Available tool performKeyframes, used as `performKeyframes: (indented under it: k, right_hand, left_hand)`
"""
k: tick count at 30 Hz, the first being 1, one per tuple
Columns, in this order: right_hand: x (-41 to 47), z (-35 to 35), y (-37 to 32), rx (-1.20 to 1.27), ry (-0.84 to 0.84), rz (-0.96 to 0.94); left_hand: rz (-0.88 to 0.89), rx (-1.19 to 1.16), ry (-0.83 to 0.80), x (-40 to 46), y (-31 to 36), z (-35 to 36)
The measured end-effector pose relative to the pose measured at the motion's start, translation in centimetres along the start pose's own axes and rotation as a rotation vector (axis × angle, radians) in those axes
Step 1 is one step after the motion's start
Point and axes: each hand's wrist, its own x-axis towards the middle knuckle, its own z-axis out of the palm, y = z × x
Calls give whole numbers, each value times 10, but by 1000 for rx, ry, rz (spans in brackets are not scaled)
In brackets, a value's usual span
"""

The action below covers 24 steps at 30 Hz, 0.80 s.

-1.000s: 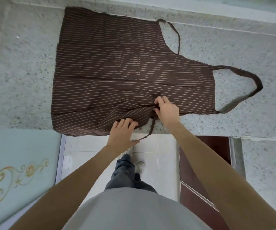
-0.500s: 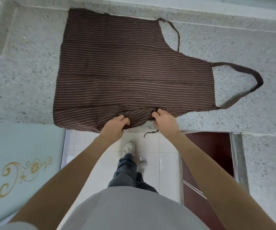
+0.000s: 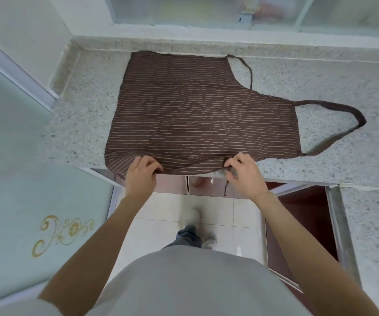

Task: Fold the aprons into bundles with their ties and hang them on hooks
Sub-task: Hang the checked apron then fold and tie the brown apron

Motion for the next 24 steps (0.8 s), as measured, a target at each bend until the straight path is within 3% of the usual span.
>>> performKeyframes:
  k: [4,7,10,12,18,24]
  right_hand:
    - [-16,-8,-1,-73,110,72]
    - [-26,-16,1,88,162,132]
    - [-31,-32,-5,501,-44,274]
    - [-33,-38,-10,627,-121,355]
    - [-18,-36,-4,234,-58,253]
    - [30,-52,-1,137,89,169]
  left_hand:
    - [-183,-4,52,-16,-8,-6]
    - [-347,-14,42,-29,-14,-20]
    - [-291,-61,16,-38,-22,-30]
    - [-203,-94,6,-45,-28,-32]
    - [-261,-104,-27,-44,-34,-36]
    - [-204,-4,65,21,-41,-55]
